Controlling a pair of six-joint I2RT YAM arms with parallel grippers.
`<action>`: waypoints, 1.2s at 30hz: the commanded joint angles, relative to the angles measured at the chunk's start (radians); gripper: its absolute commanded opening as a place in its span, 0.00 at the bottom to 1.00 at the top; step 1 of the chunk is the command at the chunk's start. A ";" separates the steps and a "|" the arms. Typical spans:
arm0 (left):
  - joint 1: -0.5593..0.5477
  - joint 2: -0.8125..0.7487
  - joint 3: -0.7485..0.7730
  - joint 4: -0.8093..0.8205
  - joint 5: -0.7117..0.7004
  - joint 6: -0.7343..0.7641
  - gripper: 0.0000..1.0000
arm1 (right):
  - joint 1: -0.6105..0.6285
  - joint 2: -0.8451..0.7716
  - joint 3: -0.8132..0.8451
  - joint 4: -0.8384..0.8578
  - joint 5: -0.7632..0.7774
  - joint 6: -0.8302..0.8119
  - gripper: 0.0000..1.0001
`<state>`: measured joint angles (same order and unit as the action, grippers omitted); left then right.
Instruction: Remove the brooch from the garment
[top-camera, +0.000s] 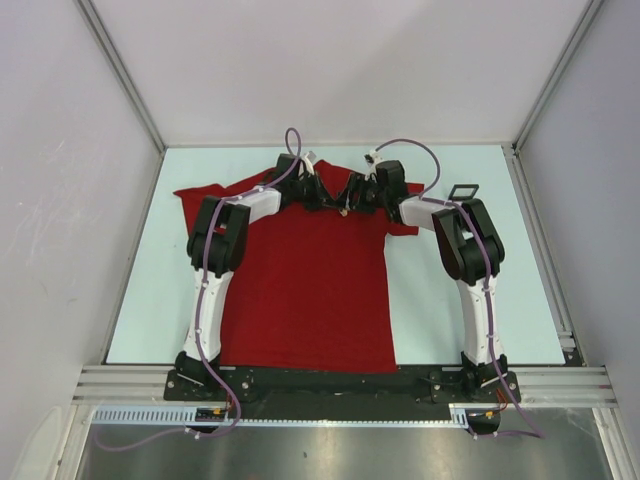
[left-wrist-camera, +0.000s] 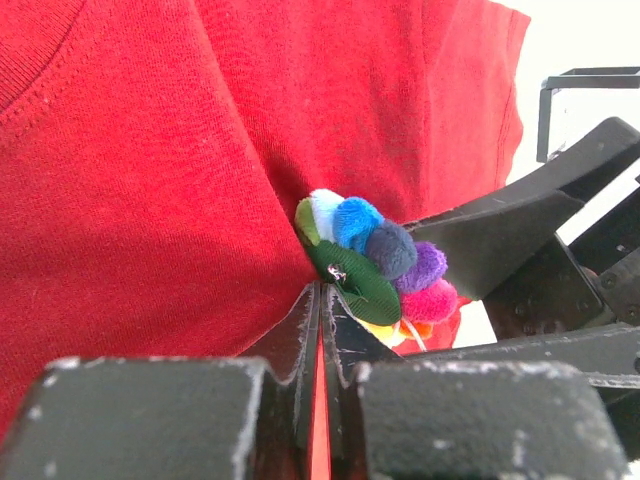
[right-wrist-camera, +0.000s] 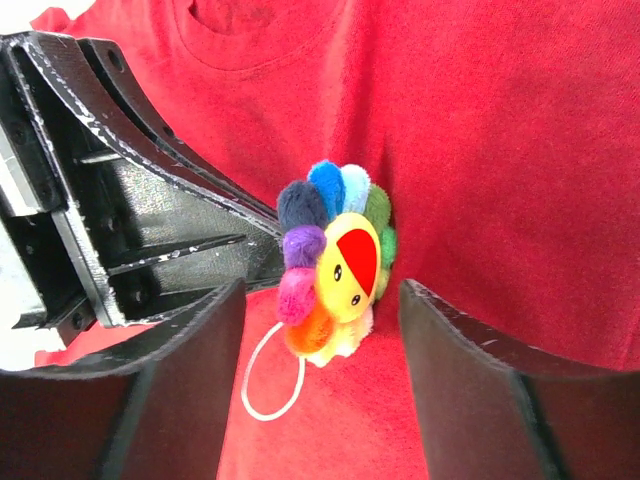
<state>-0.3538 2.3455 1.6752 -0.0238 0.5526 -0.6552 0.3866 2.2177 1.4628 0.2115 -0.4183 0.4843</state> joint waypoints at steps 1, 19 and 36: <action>-0.017 -0.018 0.023 0.031 0.003 -0.001 0.06 | 0.012 -0.064 -0.001 -0.017 0.082 -0.055 0.64; 0.015 -0.115 -0.074 0.013 -0.094 0.049 0.24 | -0.006 -0.027 0.030 -0.040 0.099 -0.020 0.25; 0.001 -0.065 -0.048 0.053 -0.031 0.003 0.13 | 0.003 -0.018 0.008 0.048 0.064 0.042 0.40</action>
<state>-0.3428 2.3032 1.6123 -0.0128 0.4873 -0.6323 0.3817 2.2120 1.4639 0.1947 -0.3573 0.5030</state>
